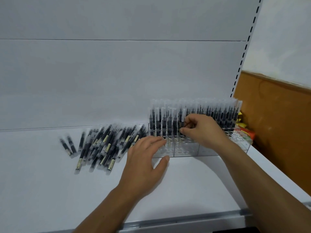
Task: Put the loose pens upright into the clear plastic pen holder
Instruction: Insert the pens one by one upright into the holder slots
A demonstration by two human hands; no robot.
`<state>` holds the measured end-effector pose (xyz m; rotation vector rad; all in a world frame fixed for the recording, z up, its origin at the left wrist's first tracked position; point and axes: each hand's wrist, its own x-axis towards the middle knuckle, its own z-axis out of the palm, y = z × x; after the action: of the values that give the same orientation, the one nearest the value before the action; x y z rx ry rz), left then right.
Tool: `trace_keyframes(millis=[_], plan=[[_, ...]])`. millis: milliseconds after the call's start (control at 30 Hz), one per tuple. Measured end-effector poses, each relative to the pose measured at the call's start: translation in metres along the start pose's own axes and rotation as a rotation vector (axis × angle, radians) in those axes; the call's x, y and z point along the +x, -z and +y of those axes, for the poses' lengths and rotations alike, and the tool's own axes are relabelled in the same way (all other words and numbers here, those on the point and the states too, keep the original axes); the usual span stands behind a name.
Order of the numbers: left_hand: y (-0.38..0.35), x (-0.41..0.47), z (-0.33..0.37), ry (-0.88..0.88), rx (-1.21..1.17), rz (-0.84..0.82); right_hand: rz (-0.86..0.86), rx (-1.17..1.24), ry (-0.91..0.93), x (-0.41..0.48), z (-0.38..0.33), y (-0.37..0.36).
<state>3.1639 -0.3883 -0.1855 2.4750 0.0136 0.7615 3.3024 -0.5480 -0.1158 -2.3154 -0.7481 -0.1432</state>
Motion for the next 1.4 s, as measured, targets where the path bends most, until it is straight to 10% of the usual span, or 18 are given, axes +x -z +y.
trace_keyframes(millis=[533,767,967,1400], plan=[[0.034,0.002,-0.003,0.063,-0.243,0.142,0.108,-0.238,0.063,-0.037,-0.035,0.001],[0.11,-0.012,-0.083,0.393,-0.09,0.351,-0.234,-0.065,0.389,-0.049,-0.115,-0.097],[0.14,-0.021,-0.149,0.719,0.184,0.151,-0.328,-0.22,0.362,-0.01,-0.143,-0.158],[0.147,0.013,-0.169,0.734,0.22,0.032,-0.193,-0.057,0.378,0.007,-0.124,-0.165]])
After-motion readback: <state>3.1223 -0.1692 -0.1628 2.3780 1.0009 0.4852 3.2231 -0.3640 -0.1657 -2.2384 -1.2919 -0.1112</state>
